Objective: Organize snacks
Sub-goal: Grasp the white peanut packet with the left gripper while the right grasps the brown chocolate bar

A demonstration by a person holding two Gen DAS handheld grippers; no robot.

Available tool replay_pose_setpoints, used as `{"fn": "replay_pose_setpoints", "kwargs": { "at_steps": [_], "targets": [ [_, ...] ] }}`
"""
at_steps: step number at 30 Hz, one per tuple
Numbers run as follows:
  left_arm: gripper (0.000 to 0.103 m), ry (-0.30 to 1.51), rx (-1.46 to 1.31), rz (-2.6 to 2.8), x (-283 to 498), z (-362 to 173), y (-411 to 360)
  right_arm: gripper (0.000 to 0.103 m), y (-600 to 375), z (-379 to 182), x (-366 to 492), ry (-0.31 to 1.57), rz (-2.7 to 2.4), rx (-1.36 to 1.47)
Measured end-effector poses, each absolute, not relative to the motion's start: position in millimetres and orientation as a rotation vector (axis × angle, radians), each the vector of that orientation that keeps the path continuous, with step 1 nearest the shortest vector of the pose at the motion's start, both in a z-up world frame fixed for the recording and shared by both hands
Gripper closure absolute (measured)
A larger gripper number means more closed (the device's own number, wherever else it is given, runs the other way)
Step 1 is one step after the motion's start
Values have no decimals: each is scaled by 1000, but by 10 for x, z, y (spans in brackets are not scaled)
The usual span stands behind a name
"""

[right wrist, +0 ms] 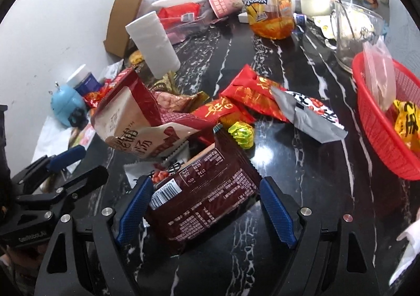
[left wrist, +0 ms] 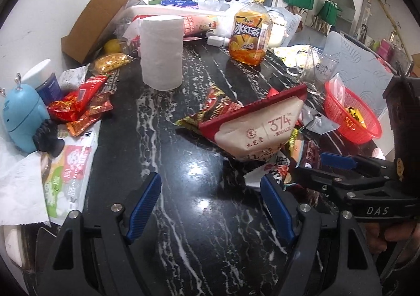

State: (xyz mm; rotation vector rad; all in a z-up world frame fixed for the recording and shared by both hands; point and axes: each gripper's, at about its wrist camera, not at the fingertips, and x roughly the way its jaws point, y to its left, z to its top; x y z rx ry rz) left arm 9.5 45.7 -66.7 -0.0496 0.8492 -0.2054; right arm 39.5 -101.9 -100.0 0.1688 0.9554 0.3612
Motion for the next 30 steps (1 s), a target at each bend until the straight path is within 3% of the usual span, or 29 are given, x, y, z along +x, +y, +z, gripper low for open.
{"fn": "replay_pose_setpoints", "kwargs": {
  "at_steps": [30],
  "targets": [
    [26, 971, -18, -331, 428, -1019, -174, 16, -1458, -1008, 152, 958, 287, 25]
  ]
}}
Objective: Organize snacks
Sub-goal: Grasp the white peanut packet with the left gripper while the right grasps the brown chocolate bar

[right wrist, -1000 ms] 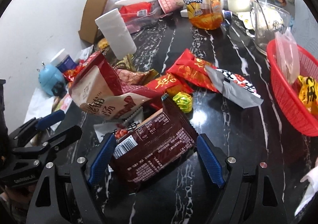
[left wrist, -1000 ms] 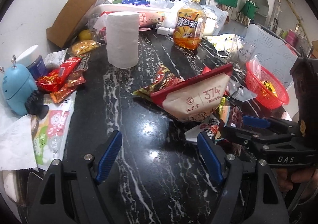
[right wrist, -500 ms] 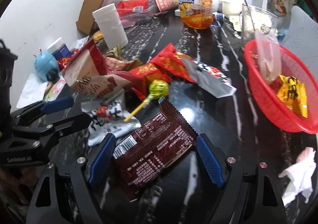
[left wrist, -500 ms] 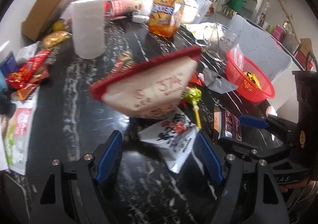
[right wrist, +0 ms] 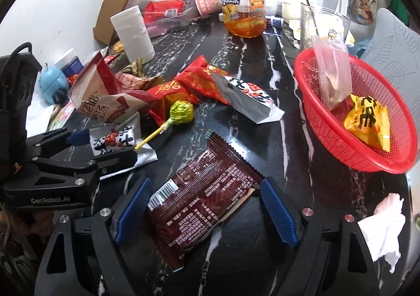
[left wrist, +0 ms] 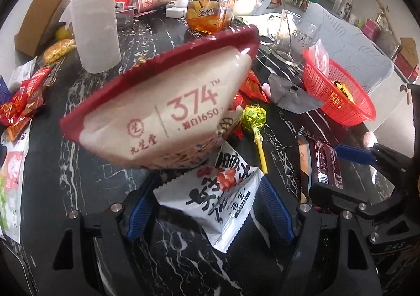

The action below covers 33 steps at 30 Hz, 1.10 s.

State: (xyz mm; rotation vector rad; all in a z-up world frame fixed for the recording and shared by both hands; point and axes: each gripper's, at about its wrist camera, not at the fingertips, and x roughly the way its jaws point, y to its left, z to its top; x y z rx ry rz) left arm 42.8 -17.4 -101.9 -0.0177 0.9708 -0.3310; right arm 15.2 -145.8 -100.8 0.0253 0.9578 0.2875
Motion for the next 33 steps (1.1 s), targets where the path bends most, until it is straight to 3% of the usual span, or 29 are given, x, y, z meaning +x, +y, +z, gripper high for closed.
{"fn": "replay_pose_setpoints", "kwargs": {
  "at_steps": [3, 5, 7, 10, 20, 33],
  "targets": [
    [26, 958, 4, -324, 424, -1029, -192, 15, -1475, -1023, 155, 962, 281, 27],
    [33, 947, 17, -319, 413, -1031, -201, 15, -1494, -1050, 163, 976, 270, 31],
    [57, 934, 46, -321, 376, -1022, -225, 15, -1528, -1068, 173, 983, 276, 61],
    [74, 942, 19, -363, 368, -1008, -219, 15, -1550, -1076, 178, 989, 277, 81],
    [77, 953, -5, -386, 168, -947, -165, 15, -1509, -1078, 118, 985, 268, 71],
    [77, 999, -24, -350, 11, -966, -31, 48, -1389, -1054, 20, 959, 330, 62]
  ]
}}
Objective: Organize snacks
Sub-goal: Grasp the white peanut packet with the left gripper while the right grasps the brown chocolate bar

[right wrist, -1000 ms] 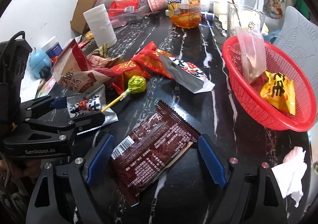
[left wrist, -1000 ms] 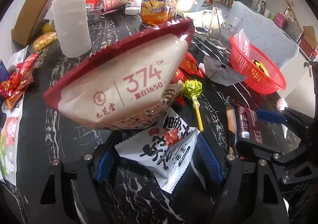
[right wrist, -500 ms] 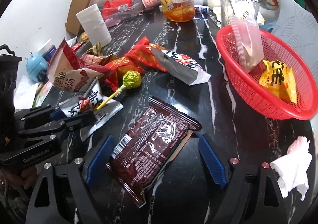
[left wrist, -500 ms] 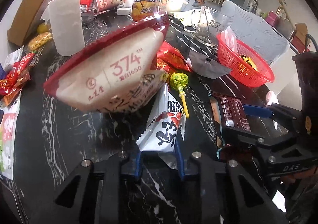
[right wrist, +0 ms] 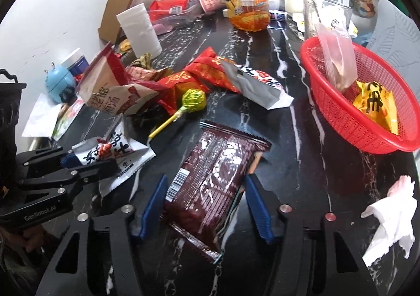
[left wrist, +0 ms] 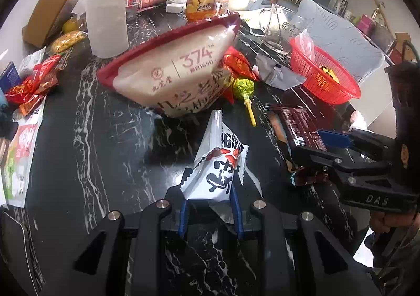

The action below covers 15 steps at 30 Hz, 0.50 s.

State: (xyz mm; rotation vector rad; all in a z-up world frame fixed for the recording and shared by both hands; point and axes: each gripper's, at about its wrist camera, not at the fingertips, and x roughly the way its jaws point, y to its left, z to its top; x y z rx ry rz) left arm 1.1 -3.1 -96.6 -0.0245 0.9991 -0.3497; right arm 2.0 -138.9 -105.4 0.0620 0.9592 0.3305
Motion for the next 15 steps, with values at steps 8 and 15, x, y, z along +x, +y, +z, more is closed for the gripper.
{"fn": "replay_pose_setpoints", "kwargs": {
  "at_steps": [8, 15],
  "targets": [
    [74, 1004, -18, -357, 54, -988, -84, 49, -1311, -1037, -44, 941, 356, 10],
    [61, 992, -3, -381, 120, -990, -168, 42, -1291, -1067, 6, 959, 345, 11]
  ]
}}
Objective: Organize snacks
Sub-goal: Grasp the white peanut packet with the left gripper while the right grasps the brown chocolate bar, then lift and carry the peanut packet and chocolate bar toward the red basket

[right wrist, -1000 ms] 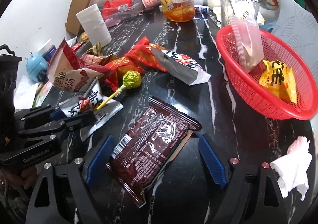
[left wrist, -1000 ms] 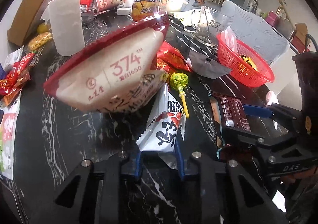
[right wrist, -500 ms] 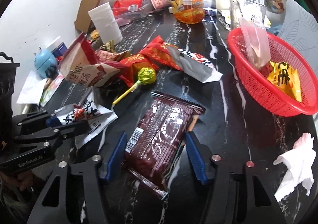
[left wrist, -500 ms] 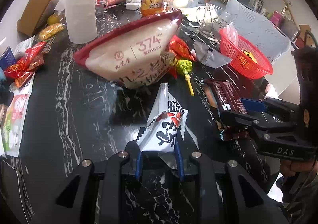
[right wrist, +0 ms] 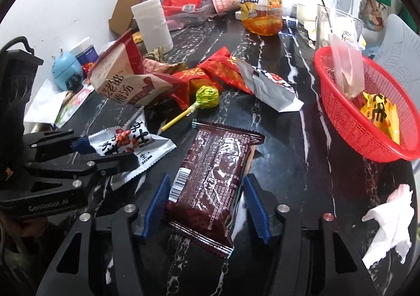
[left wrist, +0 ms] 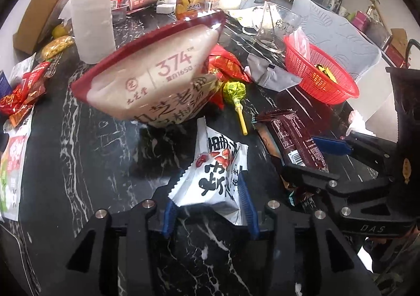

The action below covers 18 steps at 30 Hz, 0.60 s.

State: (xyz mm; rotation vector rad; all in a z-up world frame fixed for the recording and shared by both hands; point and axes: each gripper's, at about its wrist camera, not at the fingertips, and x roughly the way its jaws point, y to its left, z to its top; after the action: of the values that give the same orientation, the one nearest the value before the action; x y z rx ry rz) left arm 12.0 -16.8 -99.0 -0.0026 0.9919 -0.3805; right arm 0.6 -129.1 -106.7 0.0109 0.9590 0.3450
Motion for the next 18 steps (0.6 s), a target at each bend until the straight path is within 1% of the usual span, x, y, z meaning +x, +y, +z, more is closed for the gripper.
{"fn": "replay_pose_setpoints", "kwargs": {
  "at_steps": [6, 7, 8, 9, 12, 18],
  "targets": [
    [61, 980, -3, -391, 156, -996, -184, 43, -1240, -1070, 0, 949, 334, -26],
    [65, 977, 1, -389, 156, -997, -183, 47, -1230, -1072, -4, 945, 329, -35],
    [74, 975, 7, -388, 153, -1001, -188, 49, -1219, -1072, -7, 943, 325, -44],
    [76, 976, 5, -390, 151, -998, -187, 52, -1207, -1067, -14, 940, 326, -50],
    [77, 984, -12, -392, 138, -994, -169, 54, -1198, -1058, -37, 927, 328, -63],
    [77, 984, -21, -396, 56, -947, -161, 56, -1253, -1036, -60, 918, 346, -19]
  ]
}}
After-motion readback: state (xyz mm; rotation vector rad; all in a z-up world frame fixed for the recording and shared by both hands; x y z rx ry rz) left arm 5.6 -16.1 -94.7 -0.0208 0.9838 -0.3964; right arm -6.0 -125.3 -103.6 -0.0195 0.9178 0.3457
